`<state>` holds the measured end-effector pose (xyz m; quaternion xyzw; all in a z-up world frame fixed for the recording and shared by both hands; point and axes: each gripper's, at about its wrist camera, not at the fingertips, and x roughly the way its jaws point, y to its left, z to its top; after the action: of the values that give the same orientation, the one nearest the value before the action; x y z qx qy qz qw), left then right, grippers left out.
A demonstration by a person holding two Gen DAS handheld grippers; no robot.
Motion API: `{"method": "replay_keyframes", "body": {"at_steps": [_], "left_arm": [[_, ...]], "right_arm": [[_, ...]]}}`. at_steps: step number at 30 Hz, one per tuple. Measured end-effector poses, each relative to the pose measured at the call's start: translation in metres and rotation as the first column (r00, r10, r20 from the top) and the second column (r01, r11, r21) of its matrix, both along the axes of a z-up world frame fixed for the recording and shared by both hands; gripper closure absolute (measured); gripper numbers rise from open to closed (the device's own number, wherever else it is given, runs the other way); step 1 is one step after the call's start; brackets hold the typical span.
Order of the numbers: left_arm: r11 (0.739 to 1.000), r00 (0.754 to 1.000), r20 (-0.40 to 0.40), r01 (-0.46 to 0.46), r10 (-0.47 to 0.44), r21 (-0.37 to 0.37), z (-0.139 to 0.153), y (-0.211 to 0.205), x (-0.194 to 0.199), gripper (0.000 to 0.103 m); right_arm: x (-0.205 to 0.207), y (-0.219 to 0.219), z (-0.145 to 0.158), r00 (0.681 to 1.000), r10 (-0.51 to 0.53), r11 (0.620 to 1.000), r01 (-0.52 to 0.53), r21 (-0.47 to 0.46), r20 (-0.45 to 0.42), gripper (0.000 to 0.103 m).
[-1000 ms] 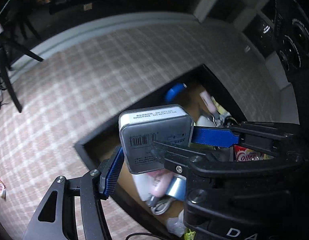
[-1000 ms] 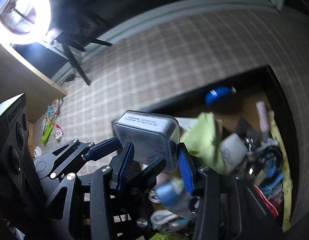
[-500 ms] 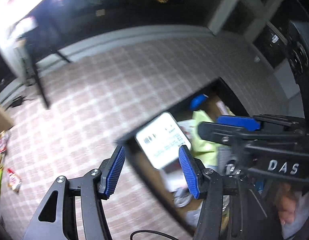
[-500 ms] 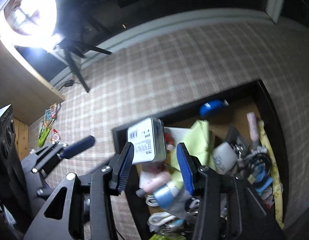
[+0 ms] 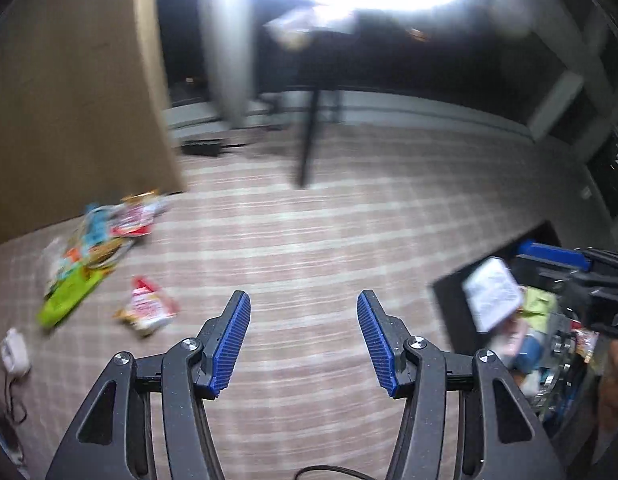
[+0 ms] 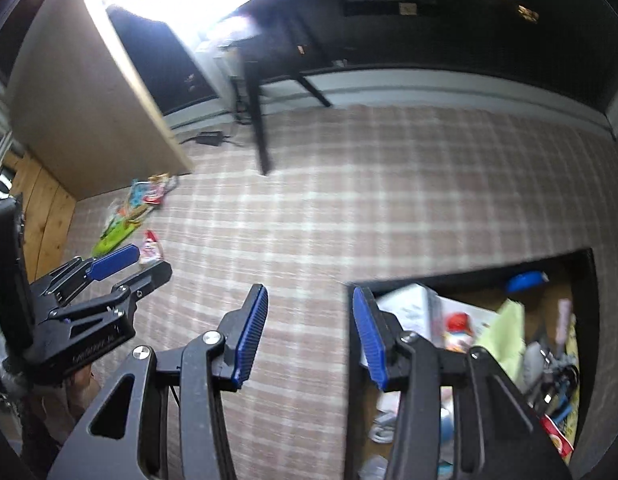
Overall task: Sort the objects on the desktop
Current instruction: 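Move both open tools back toward the items on the floor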
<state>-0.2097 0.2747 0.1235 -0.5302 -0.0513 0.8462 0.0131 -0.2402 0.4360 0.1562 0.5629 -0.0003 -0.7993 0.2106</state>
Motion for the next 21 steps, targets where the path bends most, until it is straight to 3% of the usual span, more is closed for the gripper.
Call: {"method": "replay_keyframes", "body": {"at_steps": [5,9,17,19,21], "left_arm": [[0.990,0.990,-0.016,-0.141,0.140,-0.021,0.000,-0.080,0.022,0.050],[0.967,0.969,-0.018,-0.247,0.246,-0.061,-0.005,-0.151,0.049,0.050],[0.873,0.875,0.014,-0.482,0.484,-0.074,-0.027,-0.301,0.112,0.052],[0.847,0.846,0.038,-0.529,0.531,-0.056,-0.037,-0.339,0.125,0.055],[0.835,0.833,0.062,-0.548,0.550,-0.044,-0.047,-0.361,0.131,0.061]], "right_arm": [[0.003,-0.053,0.005,0.996,0.085,0.996,-0.086,-0.017,-0.032,0.059],[0.012,-0.116,0.007,0.981,0.188,0.982,-0.190,-0.025,-0.048,0.059],[0.046,-0.269,-0.006,0.917,0.397,0.915,-0.398,-0.064,-0.031,0.059],[0.057,-0.309,-0.012,0.895,0.445,0.892,-0.445,-0.071,-0.022,0.059],[0.069,-0.346,-0.018,0.875,0.483,0.873,-0.483,-0.072,-0.017,0.059]]}}
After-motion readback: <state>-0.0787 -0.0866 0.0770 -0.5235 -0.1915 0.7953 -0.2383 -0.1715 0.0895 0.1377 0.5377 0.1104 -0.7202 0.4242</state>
